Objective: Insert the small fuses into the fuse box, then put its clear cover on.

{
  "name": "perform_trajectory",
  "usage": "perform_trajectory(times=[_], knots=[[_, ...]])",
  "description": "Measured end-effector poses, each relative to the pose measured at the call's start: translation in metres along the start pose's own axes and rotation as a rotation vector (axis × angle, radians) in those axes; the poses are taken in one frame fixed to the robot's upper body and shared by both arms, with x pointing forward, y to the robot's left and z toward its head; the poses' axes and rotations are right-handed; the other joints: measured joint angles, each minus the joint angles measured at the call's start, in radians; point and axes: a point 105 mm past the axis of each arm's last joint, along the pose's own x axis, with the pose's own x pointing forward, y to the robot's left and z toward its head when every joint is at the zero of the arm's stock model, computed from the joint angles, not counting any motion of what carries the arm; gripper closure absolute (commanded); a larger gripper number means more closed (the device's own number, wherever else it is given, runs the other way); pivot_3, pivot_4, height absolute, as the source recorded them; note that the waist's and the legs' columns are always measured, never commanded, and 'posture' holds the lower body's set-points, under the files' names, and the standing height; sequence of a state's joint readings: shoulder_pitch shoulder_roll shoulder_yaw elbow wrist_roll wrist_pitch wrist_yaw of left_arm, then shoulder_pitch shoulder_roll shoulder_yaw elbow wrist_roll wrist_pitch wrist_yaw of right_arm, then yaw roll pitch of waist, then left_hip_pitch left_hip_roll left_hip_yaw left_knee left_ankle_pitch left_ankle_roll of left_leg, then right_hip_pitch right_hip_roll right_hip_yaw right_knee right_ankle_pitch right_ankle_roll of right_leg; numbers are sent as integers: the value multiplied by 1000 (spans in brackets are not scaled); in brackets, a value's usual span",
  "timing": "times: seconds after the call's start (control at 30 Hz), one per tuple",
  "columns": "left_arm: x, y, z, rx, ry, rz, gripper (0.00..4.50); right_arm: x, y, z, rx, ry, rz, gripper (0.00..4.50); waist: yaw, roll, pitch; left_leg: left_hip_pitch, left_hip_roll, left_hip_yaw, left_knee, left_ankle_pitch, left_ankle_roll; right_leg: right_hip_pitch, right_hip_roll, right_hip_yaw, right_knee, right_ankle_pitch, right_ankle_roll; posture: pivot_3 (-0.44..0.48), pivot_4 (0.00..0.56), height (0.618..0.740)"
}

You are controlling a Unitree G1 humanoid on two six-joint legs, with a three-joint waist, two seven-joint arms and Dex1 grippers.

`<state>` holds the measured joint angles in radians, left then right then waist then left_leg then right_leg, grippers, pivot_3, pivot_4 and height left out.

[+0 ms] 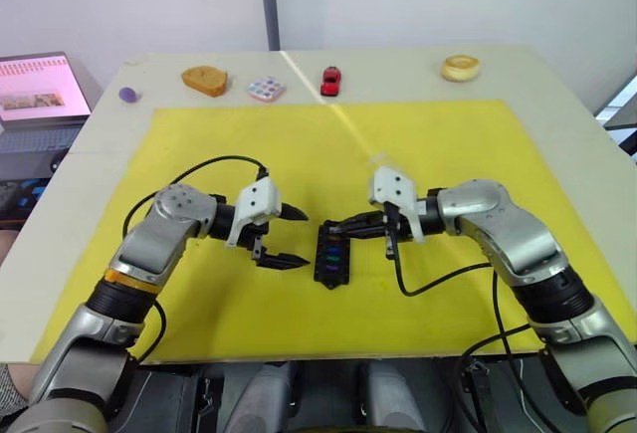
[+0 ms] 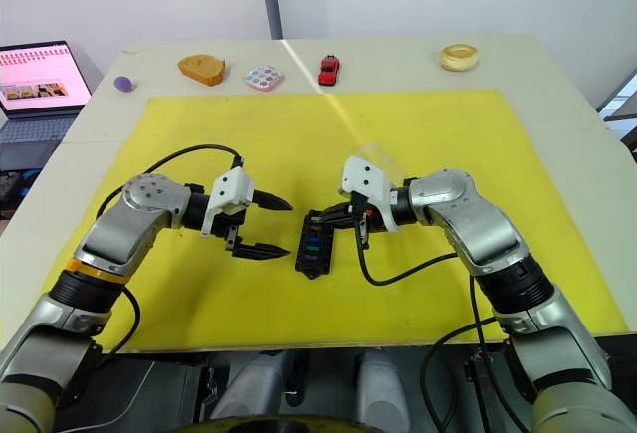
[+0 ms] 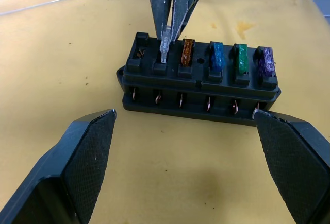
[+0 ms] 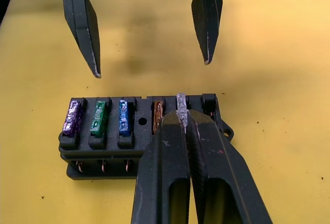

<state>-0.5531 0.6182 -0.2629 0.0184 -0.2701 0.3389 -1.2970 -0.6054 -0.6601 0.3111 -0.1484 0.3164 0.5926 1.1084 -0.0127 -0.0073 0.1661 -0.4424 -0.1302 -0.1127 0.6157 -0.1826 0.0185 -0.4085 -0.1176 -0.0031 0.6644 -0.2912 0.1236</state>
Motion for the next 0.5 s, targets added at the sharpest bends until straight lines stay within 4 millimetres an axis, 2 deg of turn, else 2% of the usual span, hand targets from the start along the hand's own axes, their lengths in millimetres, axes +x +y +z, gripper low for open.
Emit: perform_trajectory(times=[0.5], knots=[[2,0,0,-2,-6,8,49,1,-3,-3,28,0,-6,4500,0,0,0,0,0,0,0,0,0,0,0,0,0,0,0,0,150,740]])
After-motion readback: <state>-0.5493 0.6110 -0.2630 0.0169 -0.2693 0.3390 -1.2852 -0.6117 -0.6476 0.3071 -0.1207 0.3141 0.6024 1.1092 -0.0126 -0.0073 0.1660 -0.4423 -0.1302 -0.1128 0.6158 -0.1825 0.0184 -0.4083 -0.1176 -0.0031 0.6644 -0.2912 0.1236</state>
